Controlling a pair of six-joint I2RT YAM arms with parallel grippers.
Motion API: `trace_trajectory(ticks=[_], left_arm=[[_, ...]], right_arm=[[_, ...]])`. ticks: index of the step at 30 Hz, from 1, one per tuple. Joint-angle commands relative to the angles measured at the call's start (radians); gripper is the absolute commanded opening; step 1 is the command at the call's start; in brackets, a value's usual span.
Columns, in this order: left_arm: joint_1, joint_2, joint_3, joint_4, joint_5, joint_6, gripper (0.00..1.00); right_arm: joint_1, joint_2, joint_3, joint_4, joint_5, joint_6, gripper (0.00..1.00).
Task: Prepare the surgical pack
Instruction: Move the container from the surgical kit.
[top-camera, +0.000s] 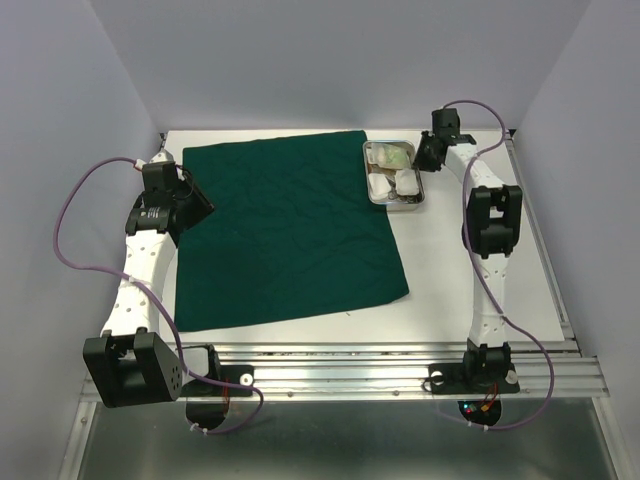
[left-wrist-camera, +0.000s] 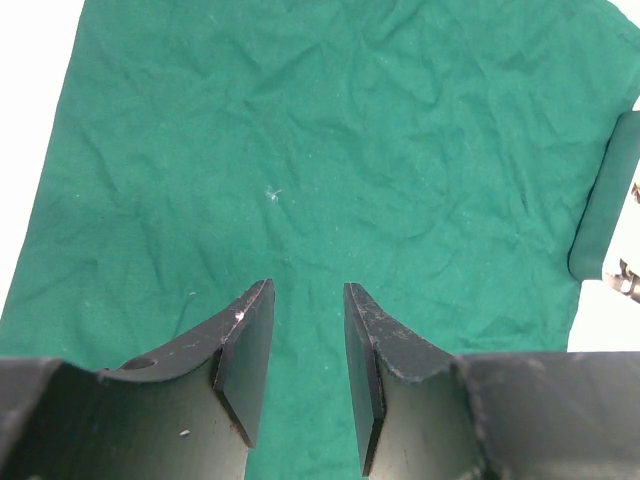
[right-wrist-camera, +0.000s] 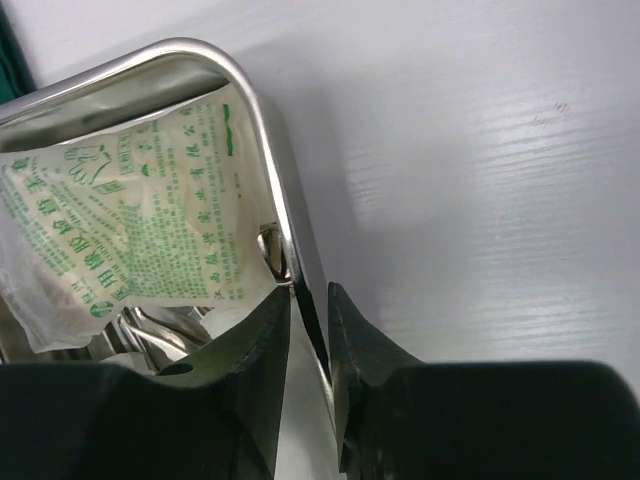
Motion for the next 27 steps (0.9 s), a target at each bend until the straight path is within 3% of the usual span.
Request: trace_trajectory(ticks=[1,8,16,27], left_arm=[[0.004,-0.006,0.019,0.015,-0.001,0.017,0.45],[0.004,-0.007,0.017,0.019,0.007,0.011,0.45],[0.004,-0.018,0.02,0.015,0.011,0.008,0.44],[0.004,-0.024,0.009,0.024,0.024,0.009,0.44]], right_arm=[[-0.006,-0.003,0.047,-0.002,0.001,-0.018,0.24],[-0.006,-0.047,-0.006,0.036,-0.154,-0.046,0.04],[-0.006,-0.165,-0.152,0.087,-0.223,0.092,0.01],[0.1,-0.371,-0.489,0.202,-0.103,0.235,0.01]])
